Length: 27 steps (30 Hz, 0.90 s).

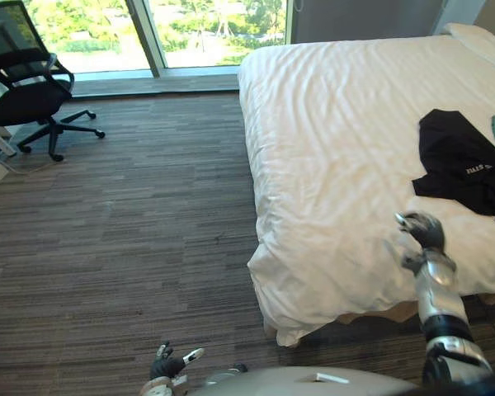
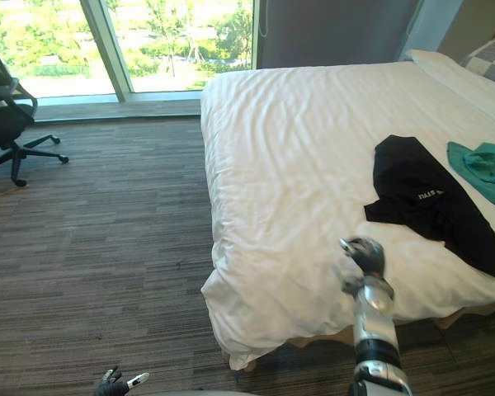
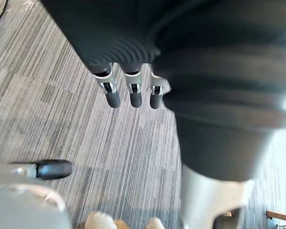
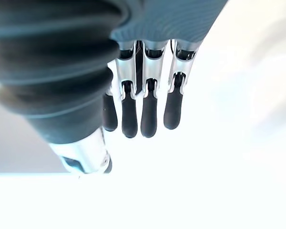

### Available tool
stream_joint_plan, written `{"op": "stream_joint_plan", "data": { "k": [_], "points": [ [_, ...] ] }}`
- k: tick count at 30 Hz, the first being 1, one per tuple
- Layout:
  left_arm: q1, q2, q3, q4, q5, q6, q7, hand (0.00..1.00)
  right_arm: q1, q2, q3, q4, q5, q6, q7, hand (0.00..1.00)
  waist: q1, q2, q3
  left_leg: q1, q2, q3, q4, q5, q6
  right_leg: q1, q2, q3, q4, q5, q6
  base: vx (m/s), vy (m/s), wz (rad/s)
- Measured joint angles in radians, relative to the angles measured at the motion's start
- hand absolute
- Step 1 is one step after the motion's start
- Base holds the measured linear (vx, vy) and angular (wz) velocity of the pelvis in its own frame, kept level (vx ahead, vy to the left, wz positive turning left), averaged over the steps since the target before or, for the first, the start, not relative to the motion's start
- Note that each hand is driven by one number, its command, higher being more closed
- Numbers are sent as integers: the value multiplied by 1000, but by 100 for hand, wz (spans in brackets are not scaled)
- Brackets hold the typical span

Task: Tidy the bed and pick cloth on bed and put in laundry

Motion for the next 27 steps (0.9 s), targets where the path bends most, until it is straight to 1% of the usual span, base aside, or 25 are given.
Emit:
{"op": "stream_joint_plan", "data": {
  "k": [1,2,3,5,6,8,9,10,11,12,13,14,15,17,18,19,20,22,23,25,26,27],
  "points": [
    [7,-4,-12,0,1,-4,-2,0,-8,-3,22,-52,-6,-1,63,100,9,1,1,0,1,-3,0,0,0,2,0,-1,0,0,0,27,-32,11],
    [25,-6,-25,-1,2,-5,-10,0,-5,-3,55,-134,-4,0,150,100,6,1,4,1,1,-6,0,0,0,4,-1,0,0,0,0,28,-27,6],
    [35,-7,-28,-1,4,-5,-14,0,-1,-3,79,-186,3,7,196,100,4,0,8,3,0,-6,0,0,0,5,-2,0,0,0,0,0,0,0],
    [48,-5,-27,-2,21,-7,-15,0,8,-3,157,-334,56,44,333,100,-1,-4,29,9,-2,-7,0,0,0,17,-3,1,0,0,0,0,-21,-4],
    [53,-4,-27,-2,22,-10,-15,0,12,0,218,-403,84,69,393,100,-3,-9,41,10,-1,-7,0,0,0,17,-2,1,0,0,0,0,0,0],
    [52,-3,-28,-2,22,-22,-14,0,17,15,305,-451,124,109,458,100,-2,-19,62,16,-1,-9,0,0,0,23,-2,1,0,0,0,-66,-31,1],
    [53,-1,-29,-1,22,-41,-12,0,23,48,396,-461,145,147,482,100,8,-27,72,13,2,-25,0,0,0,24,-1,-4,1,0,0,-94,-43,13],
    [52,2,-30,-2,22,-50,-12,0,17,64,458,-461,148,178,473,100,10,-32,75,-2,2,-37,0,0,0,20,0,-14,2,-1,0,-94,-43,20],
    [51,4,-30,-2,22,-52,-12,0,9,77,495,-457,146,200,461,100,11,-36,79,-12,3,-51,0,0,0,14,0,-21,2,-2,-1,-89,-39,29],
    [37,13,-30,-4,22,-56,-13,0,-30,118,572,-420,145,244,426,100,32,-46,108,-28,4,-63,0,9,6,-4,0,-29,10,-2,-2,-105,-30,23],
    [27,16,-30,-5,22,-56,-13,0,-46,139,589,-399,145,261,408,100,44,-48,119,-37,5,-68,-1,13,7,-13,0,-30,16,-3,-3,-129,-29,34],
    [7,24,-30,-9,22,-54,-13,0,-82,173,610,-367,143,285,372,100,63,-54,146,-57,5,-86,-1,24,10,-28,-1,-47,29,-4,-6,-128,-18,31],
    [0,28,-30,-9,22,-54,-13,0,-102,186,616,-353,143,292,356,100,66,-59,160,-69,5,-95,-1,30,11,-35,-1,-55,33,-5,-7,-125,-13,48],
    [-24,44,-30,-29,21,-54,-12,0,-232,229,621,-267,143,300,278,100,94,-83,224,-131,10,-121,-1,56,8,-83,-1,-76,42,-1,-19,-120,4,41],
    [-31,48,-30,-35,21,-53,-12,0,-268,235,619,-242,143,300,262,100,97,-90,241,-149,11,-129,0,62,7,-99,1,-80,44,2,-22,-107,6,34],
    [-50,53,-29,-47,21,-52,-11,0,-335,240,608,-195,140,298,229,100,110,-94,279,-181,14,-138,0,78,9,-126,4,-89,49,7,-29,-92,4,31],
    [-73,54,-29,-59,21,-52,-11,0,-390,239,591,-153,139,294,200,100,122,-94,315,-209,15,-148,0,91,11,-148,5,-100,51,15,-32,-88,5,33],
    [-90,51,-38,-86,21,-52,-11,0,-448,238,567,-109,138,291,166,100,127,-90,351,-251,13,-162,0,109,20,-180,6,-111,51,24,-34,-53,23,23],
    [-106,49,-49,-96,21,-52,-10,0,-472,236,556,-95,137,290,150,100,139,-84,372,-266,11,-161,0,118,27,-193,5,-111,46,34,-35,-18,31,8],
    [-146,48,-67,-106,21,-40,-11,0,-507,233,546,-63,137,291,128,100,145,-74,379,-299,8,-162,0,127,30,-222,6,-110,31,49,-33,0,15,1],
    [-181,48,-70,-117,18,-20,-11,0,-536,235,531,-42,137,295,112,100,147,-66,385,-326,8,-164,0,130,32,-247,7,-110,28,56,-36,11,27,3],
    [-203,48,-74,-118,18,-10,-11,0,-552,234,525,-32,137,296,103,100,147,-59,389,-338,7,-164,0,135,33,-257,7,-110,27,60,-36,0,0,0]
  ]
}}
